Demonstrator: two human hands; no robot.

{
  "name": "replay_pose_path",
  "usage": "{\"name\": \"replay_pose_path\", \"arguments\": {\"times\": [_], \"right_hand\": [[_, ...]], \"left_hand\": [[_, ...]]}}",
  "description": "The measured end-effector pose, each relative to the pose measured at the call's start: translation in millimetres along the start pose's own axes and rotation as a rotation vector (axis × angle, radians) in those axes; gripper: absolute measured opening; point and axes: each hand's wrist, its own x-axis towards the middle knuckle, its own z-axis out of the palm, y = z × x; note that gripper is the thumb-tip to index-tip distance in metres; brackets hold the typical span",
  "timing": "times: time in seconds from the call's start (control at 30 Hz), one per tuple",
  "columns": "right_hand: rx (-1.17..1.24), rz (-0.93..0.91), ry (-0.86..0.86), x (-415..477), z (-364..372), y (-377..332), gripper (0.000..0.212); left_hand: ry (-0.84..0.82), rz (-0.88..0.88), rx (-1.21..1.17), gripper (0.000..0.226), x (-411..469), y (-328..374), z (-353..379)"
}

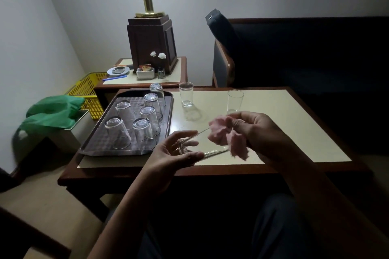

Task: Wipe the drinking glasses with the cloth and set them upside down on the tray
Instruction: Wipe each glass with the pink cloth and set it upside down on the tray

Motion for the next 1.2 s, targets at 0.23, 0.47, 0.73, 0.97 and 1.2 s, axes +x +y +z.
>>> {"name": "replay_pose_path", "arguments": {"times": [0.23,0.47,0.73,0.97,1.2], "right_hand": [[-0.205,-0.172,-0.212,-11.0,-2.7,0.2,0.039],[-0.241,-0.420,-0.120,-26.6,-4.2,0.7,0.023],[-1.118,-0.448,-0.641,-32.2,-5.5,-0.9,0.106],[-1.026,-0.223,-0.708,-28.2,-6.0,-4.7,0.083],[-0.328,0.002,-0.566,-24.1,1.5,0.2,0.029]], "left_hand": [[0.139,-0.136,-0.201,0.049,7.9,0.7,-3.2],[0.005,-0.197,-0.289,0.056,2.6,5.4,-12.4],[-0.302,-0.099,-0.119,0.066,4.3,6.2,-11.5],[-0.211,0.133,0.120,0.054,-2.1,14.8,-5.5],[-0.121,0.354,0.229,0.075,1.6,3.7,-2.4]]}}
